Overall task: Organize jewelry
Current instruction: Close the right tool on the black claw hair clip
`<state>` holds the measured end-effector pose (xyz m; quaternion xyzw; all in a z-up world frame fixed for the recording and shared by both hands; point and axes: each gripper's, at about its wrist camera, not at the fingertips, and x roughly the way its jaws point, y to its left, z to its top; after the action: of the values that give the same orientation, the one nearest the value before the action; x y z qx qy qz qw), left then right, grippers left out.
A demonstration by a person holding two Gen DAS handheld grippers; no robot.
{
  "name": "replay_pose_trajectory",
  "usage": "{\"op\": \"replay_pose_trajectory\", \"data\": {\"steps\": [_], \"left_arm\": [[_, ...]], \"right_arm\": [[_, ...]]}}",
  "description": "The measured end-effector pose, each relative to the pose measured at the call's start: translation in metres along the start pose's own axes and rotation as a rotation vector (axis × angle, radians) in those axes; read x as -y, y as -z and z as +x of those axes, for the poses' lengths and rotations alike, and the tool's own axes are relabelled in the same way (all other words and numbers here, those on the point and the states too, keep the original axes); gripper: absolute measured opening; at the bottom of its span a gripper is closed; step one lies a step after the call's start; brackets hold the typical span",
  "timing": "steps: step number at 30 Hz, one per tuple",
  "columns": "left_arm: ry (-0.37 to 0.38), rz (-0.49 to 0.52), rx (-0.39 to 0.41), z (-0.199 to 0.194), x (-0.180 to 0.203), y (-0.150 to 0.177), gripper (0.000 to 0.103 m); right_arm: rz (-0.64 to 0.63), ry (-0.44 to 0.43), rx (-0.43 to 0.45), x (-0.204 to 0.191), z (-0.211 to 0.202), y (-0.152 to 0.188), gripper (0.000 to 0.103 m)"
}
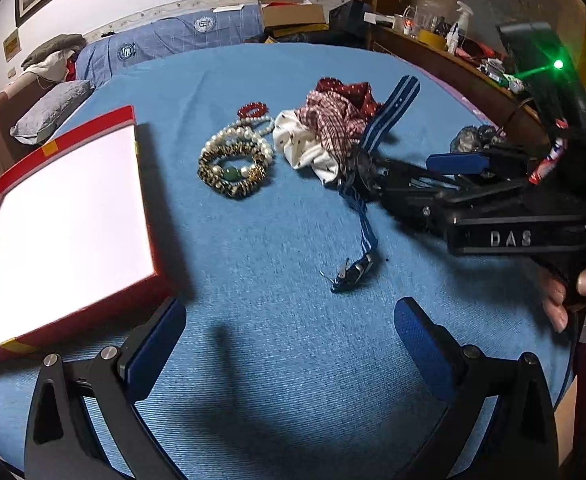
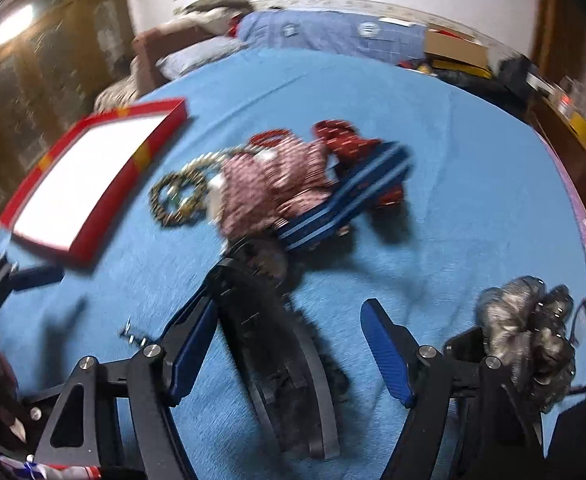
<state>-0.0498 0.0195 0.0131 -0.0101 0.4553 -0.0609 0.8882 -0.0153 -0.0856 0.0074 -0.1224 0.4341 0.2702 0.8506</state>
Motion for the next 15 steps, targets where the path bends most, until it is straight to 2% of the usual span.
{"op": "replay_pose_trajectory", "data": {"steps": [5,9,12,14,15], "left_arm": [[0.014,-0.01,-0.015,0.003,0.0,0.001,0.103],[0.029,-0.015,0.007,-0.003,0.0,-0.004,0.103],[0.04,-0.008,0.034,-0.009,0.003,-0.009,0.103],[0.038,0.005,0.041,-0.011,0.007,-0.014,0.103],[0.039,0.01,0.047,-0.011,0.009,-0.015,0.103]], "right_arm": [[-0.034,-0.003,-0.007,-0.008,0.003,0.003,0.078],[-0.05,0.015,-0.025,-0.008,0.01,0.008,0.078],[-0.062,0.028,-0.047,-0.009,0.016,0.013,0.063],[-0.051,0.013,-0.018,-0.007,0.01,0.016,0.05],[-0.036,0.006,-0.007,-0.004,0.007,0.016,0.048]]}}
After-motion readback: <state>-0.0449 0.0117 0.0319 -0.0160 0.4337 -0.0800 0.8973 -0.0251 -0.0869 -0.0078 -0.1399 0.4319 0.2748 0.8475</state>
